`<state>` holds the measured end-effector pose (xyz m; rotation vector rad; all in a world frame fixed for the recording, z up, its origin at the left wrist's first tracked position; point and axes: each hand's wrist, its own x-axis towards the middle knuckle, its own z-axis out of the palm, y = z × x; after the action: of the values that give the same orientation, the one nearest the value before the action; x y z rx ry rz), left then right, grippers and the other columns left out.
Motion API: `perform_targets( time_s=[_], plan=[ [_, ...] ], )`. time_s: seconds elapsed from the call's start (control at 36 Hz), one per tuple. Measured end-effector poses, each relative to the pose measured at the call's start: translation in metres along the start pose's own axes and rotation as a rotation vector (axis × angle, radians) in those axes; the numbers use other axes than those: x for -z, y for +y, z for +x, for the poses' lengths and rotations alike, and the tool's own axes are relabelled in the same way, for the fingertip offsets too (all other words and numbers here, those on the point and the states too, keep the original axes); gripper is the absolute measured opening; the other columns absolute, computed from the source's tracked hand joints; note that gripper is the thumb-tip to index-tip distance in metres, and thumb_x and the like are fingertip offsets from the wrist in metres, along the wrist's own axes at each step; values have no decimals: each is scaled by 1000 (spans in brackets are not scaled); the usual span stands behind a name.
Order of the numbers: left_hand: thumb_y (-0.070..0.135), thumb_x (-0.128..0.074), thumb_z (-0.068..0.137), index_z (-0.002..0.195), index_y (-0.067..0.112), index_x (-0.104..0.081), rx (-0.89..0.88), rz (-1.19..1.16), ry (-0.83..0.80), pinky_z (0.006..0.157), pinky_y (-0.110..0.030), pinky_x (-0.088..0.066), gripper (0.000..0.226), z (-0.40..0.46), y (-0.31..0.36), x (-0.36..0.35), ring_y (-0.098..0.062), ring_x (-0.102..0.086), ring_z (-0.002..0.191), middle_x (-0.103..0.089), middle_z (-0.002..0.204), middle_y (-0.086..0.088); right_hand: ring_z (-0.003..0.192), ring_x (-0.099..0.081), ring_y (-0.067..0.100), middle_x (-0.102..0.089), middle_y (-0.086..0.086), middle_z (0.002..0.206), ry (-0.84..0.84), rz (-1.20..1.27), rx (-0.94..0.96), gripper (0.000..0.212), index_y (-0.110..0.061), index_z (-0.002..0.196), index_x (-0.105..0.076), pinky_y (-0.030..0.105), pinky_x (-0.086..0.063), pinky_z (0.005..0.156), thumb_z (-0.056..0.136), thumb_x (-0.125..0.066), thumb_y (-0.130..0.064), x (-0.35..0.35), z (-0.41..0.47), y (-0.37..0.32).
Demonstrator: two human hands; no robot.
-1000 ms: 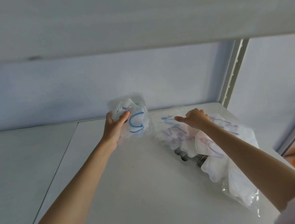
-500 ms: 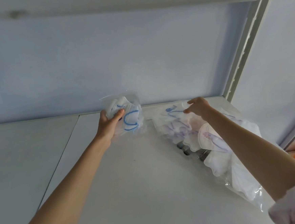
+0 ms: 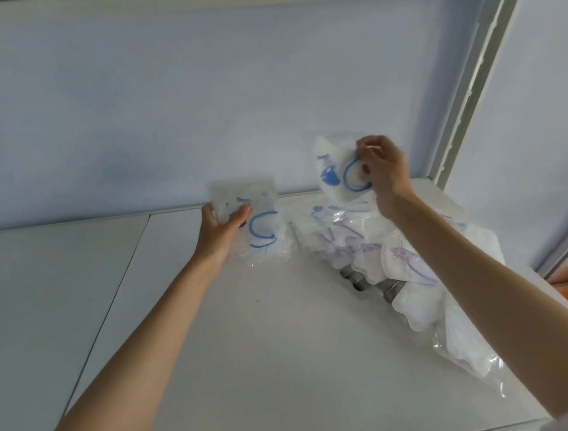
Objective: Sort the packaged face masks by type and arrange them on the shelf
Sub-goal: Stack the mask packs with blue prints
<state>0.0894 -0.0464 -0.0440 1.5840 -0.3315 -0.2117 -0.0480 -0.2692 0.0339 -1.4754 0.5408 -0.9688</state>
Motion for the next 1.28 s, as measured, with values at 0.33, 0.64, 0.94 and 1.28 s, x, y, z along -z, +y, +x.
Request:
perform_targets(
  time_s=[0.33, 0.64, 0.94, 1.28],
  plan=[
    [47, -55, 94, 118, 23, -38, 20, 54, -121, 68, -25, -45, 38, -16, 5, -18, 1, -56, 84, -56, 98, 13, 78, -56, 19, -68, 7, 87, -20, -320, 61, 11, -5, 93, -64, 20, -34, 63, 90, -53, -8, -77, -61, 44],
    [41, -80, 68, 119, 10, -48, 7, 24, -88, 57, -23, -50, 68, -7, -5, 9, -20, -71, 89, -67, 103, -8, 122, -42, 33, -46, 16, 133, -59, -1229, -53, 56, -7, 121, -59, 41, -37, 99, 94, -42, -53, 0, 5, 60],
    [27, -79, 78, 116, 4, -54, 0, 66, -115, 64, -22, -51, 51, -4, -6, 12, -15, -68, 84, -66, 96, -7, 101, -57, 32, -61, 11, 103, -272, -1295, -360, 67, -4, 110, -59, 36, -43, 81, 71, -73, -57, 38, 36, 70],
    [54, -80, 56, 122, 5, -52, 17, 71, -130, 67, -26, -51, 87, -12, -5, 18, -19, -70, 90, -66, 109, -15, 96, -56, 30, -61, 14, 104, -330, -1221, -393, 72, 2, 112, -58, 35, -43, 89, 74, -72, -57, 32, 25, 73]
  ],
)
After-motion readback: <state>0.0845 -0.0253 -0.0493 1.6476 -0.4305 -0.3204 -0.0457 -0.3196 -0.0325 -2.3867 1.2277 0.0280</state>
